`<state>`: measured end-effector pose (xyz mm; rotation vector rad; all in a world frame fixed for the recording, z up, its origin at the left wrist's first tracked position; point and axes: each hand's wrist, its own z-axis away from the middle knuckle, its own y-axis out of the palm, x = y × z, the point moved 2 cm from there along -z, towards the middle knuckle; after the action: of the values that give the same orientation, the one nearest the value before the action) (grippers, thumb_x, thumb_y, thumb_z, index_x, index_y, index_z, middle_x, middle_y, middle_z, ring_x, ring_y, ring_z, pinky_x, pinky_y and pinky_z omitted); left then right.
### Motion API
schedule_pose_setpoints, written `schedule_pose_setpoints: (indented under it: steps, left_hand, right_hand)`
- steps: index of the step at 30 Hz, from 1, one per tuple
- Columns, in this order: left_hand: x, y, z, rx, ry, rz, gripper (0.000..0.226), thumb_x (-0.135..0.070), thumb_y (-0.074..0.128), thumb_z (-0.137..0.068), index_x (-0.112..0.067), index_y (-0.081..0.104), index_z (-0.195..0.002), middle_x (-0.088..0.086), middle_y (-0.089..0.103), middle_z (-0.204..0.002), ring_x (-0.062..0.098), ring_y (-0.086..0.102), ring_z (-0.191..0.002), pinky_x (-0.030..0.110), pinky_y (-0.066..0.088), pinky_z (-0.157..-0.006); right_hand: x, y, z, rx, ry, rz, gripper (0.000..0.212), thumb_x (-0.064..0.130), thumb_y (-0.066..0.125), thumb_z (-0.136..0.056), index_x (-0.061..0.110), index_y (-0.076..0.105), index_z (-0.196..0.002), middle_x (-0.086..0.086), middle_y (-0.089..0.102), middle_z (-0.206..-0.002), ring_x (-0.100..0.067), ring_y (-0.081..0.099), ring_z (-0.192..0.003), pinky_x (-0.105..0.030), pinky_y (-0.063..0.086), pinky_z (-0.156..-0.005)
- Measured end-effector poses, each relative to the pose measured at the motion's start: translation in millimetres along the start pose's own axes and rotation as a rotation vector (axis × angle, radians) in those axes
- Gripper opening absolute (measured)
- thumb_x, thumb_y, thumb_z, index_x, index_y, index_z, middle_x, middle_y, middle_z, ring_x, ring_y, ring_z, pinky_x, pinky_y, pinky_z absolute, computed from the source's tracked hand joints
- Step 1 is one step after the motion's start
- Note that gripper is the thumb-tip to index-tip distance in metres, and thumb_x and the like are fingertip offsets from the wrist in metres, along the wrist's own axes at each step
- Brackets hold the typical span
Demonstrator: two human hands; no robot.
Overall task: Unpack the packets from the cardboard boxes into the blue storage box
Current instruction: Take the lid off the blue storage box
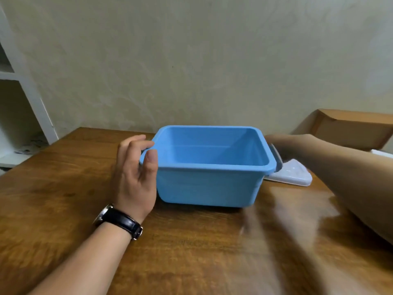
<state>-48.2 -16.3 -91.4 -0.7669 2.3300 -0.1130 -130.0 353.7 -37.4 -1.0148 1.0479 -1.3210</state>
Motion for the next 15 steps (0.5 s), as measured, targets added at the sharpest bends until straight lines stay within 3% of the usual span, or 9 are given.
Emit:
schedule_pose_setpoints:
  steps: [2, 4, 6, 9, 12, 14, 15]
  left_hand:
    - [1, 1, 1, -0.024, -0.001, -0.011, 0.072, -0.066, 0.027, -0.106, -0.008, 0.066, -0.118, 0.010, 0.059, -0.130, 0.019, 0.057, -0.120, 0.041, 0.049, -0.100]
    - [0, 2, 1, -0.042, 0.018, -0.020, 0.069, -0.065, 0.029, -0.106, -0.008, 0.066, -0.117, 0.008, 0.061, -0.123, 0.024, 0.060, -0.115, 0.050, 0.052, -0.095]
    - [0, 2, 0, -0.046, 0.024, -0.032, 0.066, -0.064, 0.031, -0.107, -0.009, 0.065, -0.114, 0.006, 0.063, -0.117, 0.027, 0.062, -0.109, 0.056, 0.052, -0.091]
    - [1, 0, 0, -0.050, 0.022, -0.048, 0.064, -0.063, 0.031, -0.107, -0.010, 0.065, -0.113, 0.006, 0.065, -0.114, 0.028, 0.063, -0.107, 0.058, 0.051, -0.090]
    - [1, 1, 0, -0.029, 0.012, -0.053, 0.059, -0.061, 0.033, -0.107, -0.012, 0.064, -0.117, 0.004, 0.066, -0.116, 0.026, 0.063, -0.106, 0.059, 0.051, -0.091]
    - [-1, 0, 0, -0.012, -0.004, -0.040, 0.058, -0.061, 0.034, -0.106, -0.013, 0.063, -0.118, 0.003, 0.066, -0.115, 0.025, 0.062, -0.105, 0.057, 0.052, -0.090]
    - [-2, 0, 0, -0.003, -0.013, -0.030, 0.059, -0.063, 0.034, -0.106, -0.013, 0.063, -0.119, 0.003, 0.065, -0.115, 0.024, 0.062, -0.104, 0.052, 0.052, -0.089]
  right_hand:
    - [-5, 9, 15, 0.061, 0.012, 0.092, 0.025, 0.016, 0.070, -0.099, 0.032, 0.062, -0.116, 0.005, 0.068, -0.117, -0.025, 0.068, -0.110, -0.038, 0.057, -0.099]
    - [-9, 14, 29, 0.029, 0.030, 0.237, 0.029, 0.011, 0.065, -0.100, 0.025, 0.063, -0.125, 0.003, 0.064, -0.117, -0.027, 0.060, -0.102, -0.035, 0.050, -0.094]
    - [-12, 19, 35, -0.052, 0.067, 0.241, 0.035, 0.010, 0.062, -0.101, 0.020, 0.061, -0.135, -0.003, 0.068, -0.125, -0.025, 0.056, -0.097, -0.035, 0.049, -0.090]
    - [-13, 27, 42, -0.140, 0.167, 0.157, 0.036, 0.011, 0.055, -0.097, 0.021, 0.060, -0.131, -0.004, 0.069, -0.124, -0.027, 0.062, -0.098, -0.040, 0.055, -0.085]
    - [-3, 23, 58, -0.388, 0.252, -0.344, 0.017, 0.018, 0.053, -0.096, 0.013, 0.061, -0.110, -0.010, 0.071, -0.109, -0.032, 0.065, -0.089, -0.041, 0.055, -0.073]
    - [16, 25, 83, -0.511, 0.269, -0.992, 0.024, 0.020, 0.047, -0.100, 0.006, 0.066, -0.107, -0.018, 0.074, -0.101, -0.033, 0.070, -0.081, -0.043, 0.058, -0.074]
    - [29, 30, 95, -0.453, 0.249, -1.294, 0.030, 0.022, 0.045, -0.102, 0.006, 0.070, -0.111, -0.018, 0.077, -0.102, -0.032, 0.073, -0.082, -0.044, 0.061, -0.079]
